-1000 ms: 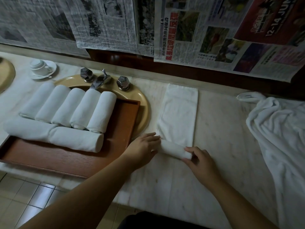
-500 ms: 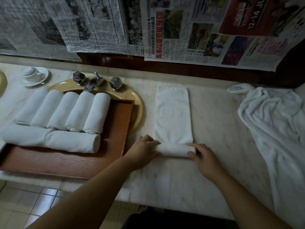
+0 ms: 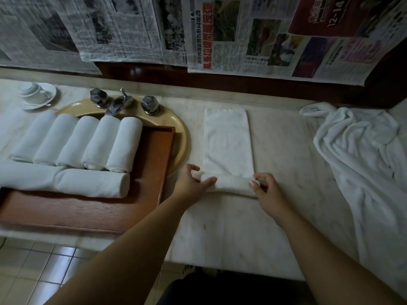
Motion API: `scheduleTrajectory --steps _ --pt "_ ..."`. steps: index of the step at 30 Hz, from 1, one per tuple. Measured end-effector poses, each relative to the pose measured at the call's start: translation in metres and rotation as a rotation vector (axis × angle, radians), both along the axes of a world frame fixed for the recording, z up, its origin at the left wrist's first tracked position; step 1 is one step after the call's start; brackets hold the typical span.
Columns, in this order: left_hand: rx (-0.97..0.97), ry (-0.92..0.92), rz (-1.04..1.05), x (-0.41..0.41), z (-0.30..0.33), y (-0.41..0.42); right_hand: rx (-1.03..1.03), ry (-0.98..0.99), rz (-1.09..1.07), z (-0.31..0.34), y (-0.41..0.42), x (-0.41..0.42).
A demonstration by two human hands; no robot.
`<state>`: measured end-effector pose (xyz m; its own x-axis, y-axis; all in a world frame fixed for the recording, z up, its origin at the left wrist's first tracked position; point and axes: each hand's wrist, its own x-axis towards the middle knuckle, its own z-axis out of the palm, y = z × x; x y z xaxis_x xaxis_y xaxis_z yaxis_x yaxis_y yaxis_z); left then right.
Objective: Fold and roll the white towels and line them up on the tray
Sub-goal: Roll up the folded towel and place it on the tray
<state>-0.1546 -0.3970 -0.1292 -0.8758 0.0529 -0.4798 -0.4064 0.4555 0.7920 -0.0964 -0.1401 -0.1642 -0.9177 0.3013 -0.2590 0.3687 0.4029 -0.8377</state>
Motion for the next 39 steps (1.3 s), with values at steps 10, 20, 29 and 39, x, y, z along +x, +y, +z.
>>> scheduleTrajectory --steps 10,20,29,39 --pt "-0.467 0.876 -0.507 0.015 -0.029 -0.01 0.574 0.452 0.246 -0.01 0.006 0.032" --pt "-0.465 0.414 -0.433 0.015 -0.016 -0.017 0.245 0.109 0.31 -0.001 0.02 0.018" --pt "-0.153 0.047 -0.114 0.002 -0.003 0.011 0.062 -0.047 0.102 -0.015 0.02 -0.016" --pt "-0.636 0.836 -0.46 0.022 -0.014 0.01 0.623 0.494 0.305 -0.006 0.017 0.015"
